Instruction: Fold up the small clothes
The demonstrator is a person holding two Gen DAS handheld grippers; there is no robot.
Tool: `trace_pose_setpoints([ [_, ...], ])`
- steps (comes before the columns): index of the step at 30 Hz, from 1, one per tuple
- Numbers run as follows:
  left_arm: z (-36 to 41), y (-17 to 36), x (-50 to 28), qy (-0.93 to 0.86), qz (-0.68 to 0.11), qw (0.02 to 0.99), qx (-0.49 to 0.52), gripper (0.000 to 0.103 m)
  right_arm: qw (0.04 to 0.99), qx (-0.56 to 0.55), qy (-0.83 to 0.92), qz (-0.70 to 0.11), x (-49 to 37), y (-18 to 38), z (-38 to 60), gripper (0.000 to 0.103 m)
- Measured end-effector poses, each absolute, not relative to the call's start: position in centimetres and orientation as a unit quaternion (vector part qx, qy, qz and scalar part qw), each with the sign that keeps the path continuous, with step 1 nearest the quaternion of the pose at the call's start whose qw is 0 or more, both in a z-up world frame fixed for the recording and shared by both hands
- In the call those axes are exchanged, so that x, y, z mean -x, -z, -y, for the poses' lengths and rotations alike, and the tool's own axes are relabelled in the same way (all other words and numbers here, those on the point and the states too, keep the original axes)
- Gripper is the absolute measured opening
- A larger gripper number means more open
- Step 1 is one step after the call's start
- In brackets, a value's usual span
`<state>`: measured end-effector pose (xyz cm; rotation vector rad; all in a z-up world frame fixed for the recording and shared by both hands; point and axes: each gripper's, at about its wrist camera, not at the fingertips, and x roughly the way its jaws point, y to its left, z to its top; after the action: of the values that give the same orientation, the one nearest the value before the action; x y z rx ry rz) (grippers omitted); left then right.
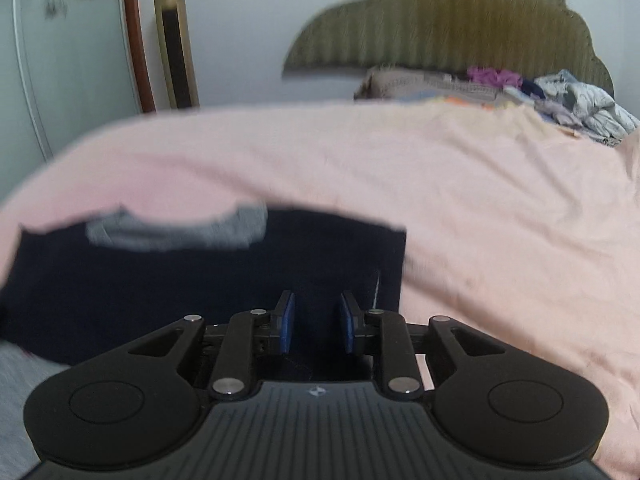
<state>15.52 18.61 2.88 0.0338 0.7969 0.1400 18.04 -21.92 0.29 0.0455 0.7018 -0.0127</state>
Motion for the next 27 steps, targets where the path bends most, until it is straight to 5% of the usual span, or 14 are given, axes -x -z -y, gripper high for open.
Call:
trace_pose_setpoints([
  [4, -18.2, -3.7, -14.7, -0.060, -0.372, 0.926, -0.026, 0.103, 0.941, -0.023, 0.014, -0.338, -17.7, -0.4, 21.7, 0.026],
  [8, -17.3, -3.5, -14.5, -0.047, -0.377, 0.924, -0.045, 0.103, 0.944, -0.003, 0.012, -0.330, -17.0, -0.7, 20.9, 0.051],
  [27, -15.5, -3.6, -9.5, -0.002, -0.379, 0.924, -0.054, 0.103, 0.946, -0.020, -0.017, -0.323, -13.0, -1.5, 20.8, 0.073],
])
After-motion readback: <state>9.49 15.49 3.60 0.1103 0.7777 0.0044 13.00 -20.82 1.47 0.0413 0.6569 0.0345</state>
